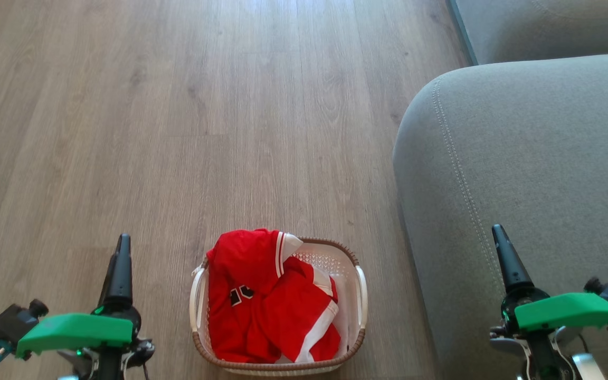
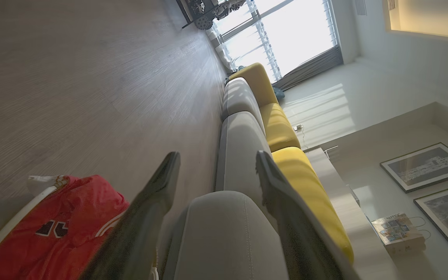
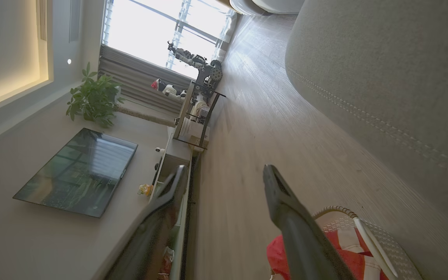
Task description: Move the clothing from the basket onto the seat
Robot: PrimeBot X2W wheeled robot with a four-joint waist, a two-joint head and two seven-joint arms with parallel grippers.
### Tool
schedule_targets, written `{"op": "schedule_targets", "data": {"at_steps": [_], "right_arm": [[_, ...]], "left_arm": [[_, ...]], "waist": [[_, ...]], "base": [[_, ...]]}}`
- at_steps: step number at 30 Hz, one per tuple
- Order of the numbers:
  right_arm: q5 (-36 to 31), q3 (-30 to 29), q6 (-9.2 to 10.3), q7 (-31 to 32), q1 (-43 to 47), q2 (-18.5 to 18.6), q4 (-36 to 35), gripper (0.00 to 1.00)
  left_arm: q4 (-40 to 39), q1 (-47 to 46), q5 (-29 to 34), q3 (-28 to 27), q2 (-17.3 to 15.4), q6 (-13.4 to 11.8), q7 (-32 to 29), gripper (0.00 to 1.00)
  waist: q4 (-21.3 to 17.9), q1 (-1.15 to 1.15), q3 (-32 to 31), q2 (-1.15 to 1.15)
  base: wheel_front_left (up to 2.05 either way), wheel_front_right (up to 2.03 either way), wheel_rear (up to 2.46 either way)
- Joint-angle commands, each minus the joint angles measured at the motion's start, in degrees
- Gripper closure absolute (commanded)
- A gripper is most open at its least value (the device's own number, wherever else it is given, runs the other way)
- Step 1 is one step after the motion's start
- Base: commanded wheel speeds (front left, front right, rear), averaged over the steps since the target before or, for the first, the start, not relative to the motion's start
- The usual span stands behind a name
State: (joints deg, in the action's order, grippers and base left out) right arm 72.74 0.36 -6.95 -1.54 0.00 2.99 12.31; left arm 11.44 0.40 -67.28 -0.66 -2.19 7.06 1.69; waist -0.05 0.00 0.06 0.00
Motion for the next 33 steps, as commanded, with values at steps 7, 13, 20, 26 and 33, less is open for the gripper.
{"op": "schedule_targets", "data": {"at_steps": [7, 13, 20, 26, 33], "right_arm": [[-9.2, 1.4, -0.26, -1.8, -3.5, 1.8, -2.8, 0.0], [-16.6, 1.6, -0.29, -3.0, -3.8, 2.2, -2.7, 0.0], [-22.5, 2.3, -0.32, -4.2, -4.0, 2.3, -1.8, 0.0], [-26.5, 2.6, -0.34, -5.0, -4.4, 2.2, -1.9, 0.0], [-31.6, 3.4, -0.37, -6.2, -4.7, 2.3, -2.6, 0.0]], "left_arm": [[-3.3, -1.9, 9.8, -0.8, -1.2, -0.2, 1.8, 0.0], [-3.9, -1.7, 16.7, -0.9, -1.2, -0.6, 2.9, 0.0], [-4.2, -1.6, 23.1, -0.6, -1.3, -0.9, 4.1, 0.0], [-4.3, -1.5, 26.6, -0.7, -1.2, -0.9, 4.9, 0.0], [-5.1, -1.5, 31.5, -0.8, -1.2, -0.9, 6.1, 0.0]], "waist": [[0.0, 0.0, 0.0, 0.0], [0.0, 0.0, 0.0, 0.0], [-0.3, 0.0, 0.0, 0.0], [-0.4, 0.0, 0.0, 0.0], [-0.5, 0.0, 0.0, 0.0]], "base": [[0.0, 0.0, 0.0], [0.0, 0.0, 0.0], [0.0, 0.0, 0.0], [0.0, 0.0, 0.0], [0.0, 0.0, 0.0]]}}
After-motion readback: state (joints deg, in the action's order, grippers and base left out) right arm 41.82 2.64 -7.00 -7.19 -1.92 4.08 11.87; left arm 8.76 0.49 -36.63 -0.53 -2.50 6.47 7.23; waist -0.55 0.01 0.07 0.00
